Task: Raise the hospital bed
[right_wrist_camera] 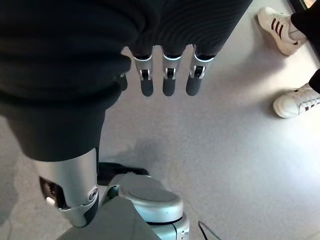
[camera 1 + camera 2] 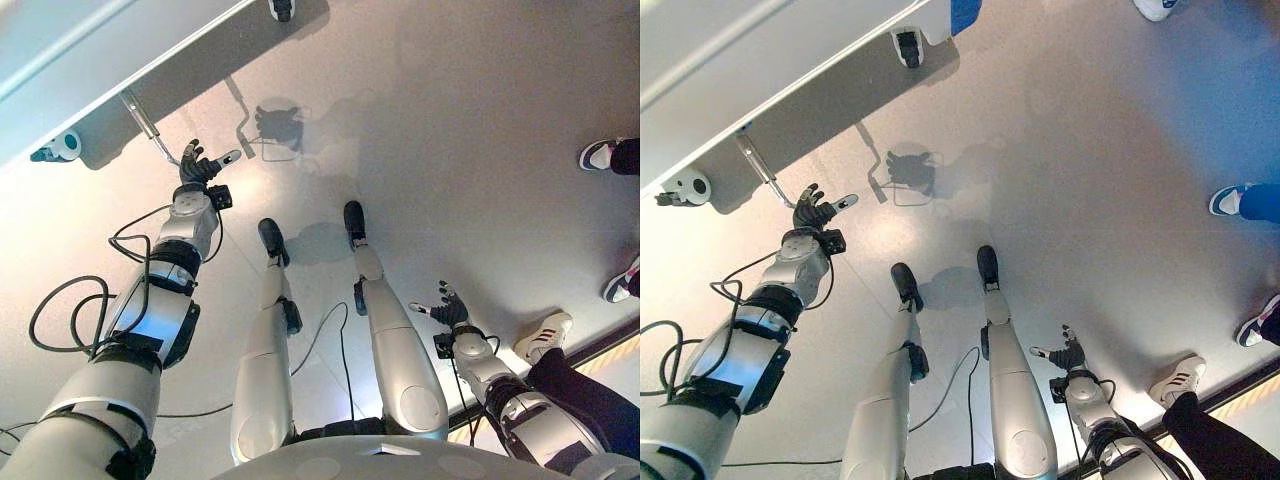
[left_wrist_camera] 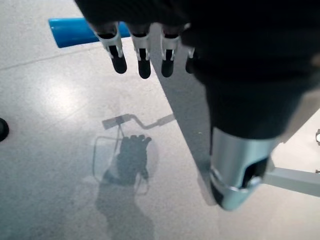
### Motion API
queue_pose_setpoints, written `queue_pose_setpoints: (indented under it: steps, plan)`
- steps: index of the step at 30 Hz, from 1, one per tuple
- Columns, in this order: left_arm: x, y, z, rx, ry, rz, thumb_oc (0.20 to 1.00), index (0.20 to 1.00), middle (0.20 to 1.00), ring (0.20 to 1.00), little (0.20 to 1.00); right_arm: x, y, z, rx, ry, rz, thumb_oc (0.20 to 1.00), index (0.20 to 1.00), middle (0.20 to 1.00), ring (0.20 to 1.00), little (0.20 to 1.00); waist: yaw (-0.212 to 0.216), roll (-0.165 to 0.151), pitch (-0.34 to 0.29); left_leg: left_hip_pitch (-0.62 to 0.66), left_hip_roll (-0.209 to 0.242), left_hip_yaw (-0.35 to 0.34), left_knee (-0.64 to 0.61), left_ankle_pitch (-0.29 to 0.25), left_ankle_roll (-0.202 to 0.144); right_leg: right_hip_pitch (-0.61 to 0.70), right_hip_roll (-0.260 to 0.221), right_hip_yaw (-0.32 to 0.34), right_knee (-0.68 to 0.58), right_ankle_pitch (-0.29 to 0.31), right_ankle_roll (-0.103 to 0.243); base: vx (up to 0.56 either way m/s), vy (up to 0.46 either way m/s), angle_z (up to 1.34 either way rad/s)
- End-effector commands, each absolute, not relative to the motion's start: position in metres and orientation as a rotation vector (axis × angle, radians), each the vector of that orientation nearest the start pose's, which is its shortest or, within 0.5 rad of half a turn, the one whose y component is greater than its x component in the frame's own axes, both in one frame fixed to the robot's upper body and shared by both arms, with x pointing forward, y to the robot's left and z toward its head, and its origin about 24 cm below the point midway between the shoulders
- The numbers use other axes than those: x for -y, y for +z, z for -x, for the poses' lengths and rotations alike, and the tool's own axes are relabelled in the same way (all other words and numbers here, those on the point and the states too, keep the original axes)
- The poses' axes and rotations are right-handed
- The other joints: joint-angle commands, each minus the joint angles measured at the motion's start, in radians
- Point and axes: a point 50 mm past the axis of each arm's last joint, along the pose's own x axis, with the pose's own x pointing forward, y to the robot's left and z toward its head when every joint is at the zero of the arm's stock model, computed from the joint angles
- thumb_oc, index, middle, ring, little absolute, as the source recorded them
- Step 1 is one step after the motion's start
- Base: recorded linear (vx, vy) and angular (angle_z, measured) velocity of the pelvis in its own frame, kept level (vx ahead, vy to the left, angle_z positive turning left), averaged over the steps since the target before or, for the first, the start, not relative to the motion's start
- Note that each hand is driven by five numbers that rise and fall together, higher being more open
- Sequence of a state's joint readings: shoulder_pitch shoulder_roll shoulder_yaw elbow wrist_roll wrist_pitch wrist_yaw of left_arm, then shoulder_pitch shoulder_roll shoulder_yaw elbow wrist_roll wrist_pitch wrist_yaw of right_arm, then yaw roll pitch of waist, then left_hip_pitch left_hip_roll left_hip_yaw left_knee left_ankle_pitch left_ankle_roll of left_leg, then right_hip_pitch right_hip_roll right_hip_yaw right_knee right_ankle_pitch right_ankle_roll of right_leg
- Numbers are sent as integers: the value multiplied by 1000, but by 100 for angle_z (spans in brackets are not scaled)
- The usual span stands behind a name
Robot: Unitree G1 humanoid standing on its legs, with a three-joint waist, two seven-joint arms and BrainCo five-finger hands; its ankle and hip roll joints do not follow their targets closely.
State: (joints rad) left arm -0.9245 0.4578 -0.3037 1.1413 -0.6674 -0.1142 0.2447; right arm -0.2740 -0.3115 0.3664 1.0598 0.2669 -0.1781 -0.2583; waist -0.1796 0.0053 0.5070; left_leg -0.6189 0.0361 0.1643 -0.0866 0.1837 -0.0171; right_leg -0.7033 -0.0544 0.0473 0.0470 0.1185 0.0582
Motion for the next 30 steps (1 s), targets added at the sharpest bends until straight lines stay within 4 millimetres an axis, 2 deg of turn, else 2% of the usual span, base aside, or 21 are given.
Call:
queue_pose_setpoints:
  steps: [1,6,16,20,22,28,30]
  plan:
    - [-256,132,-396,-54,392,-43,1000,1000,1000,1000,1000,231,-95,-219,-623,-200,321,1000,1000,1000,1000,1000,-2,-32,13,14,-29,-13,-1,-31,-26,-38,-7,31,-79,132,73,0,0,0]
    - [-251,131,-397,-54,386,-33,1000,1000,1000,1000,1000,230,-95,-220,-619,-197,326,1000,1000,1000,1000,1000,-3,-34,13,9,-29,-11,-1,-33,-26,-43,-2,31,-83,133,72,0,0,0]
    - [-251,114,-392,-104,391,-33,1000,1000,1000,1000,1000,232,-93,-222,-615,-209,343,1000,1000,1000,1000,1000,4,-32,13,8,-26,-19,-1,-32,-27,-46,0,23,-83,132,71,0,0,0]
    - [-256,110,-389,-112,399,-47,1000,1000,1000,1000,1000,233,-95,-222,-627,-211,344,1000,1000,1000,1000,1000,9,-32,13,9,-26,-32,-1,-27,-27,-43,-1,11,-79,130,71,0,0,0]
    - [-261,101,-383,-126,404,-36,1000,1000,1000,1000,1000,235,-96,-220,-638,-220,341,1000,1000,1000,1000,1000,18,-35,13,13,-27,-45,-1,-25,-25,-36,-3,0,-69,123,69,-18,-49,3]
    - [-267,89,-376,-142,409,-37,1000,1000,1000,1000,1000,238,-96,-220,-646,-230,345,1000,1000,1000,1000,1000,32,-36,13,17,-30,-62,-1,-21,-25,-28,-11,-21,-57,116,67,-19,-28,15]
    - [-275,82,-370,-165,425,-46,1000,1000,1000,1000,1000,241,-96,-220,-658,-239,345,1000,1000,1000,1000,1000,45,-38,13,15,-31,-72,-1,-19,-26,-19,-19,-35,-58,114,68,-27,-12,17]
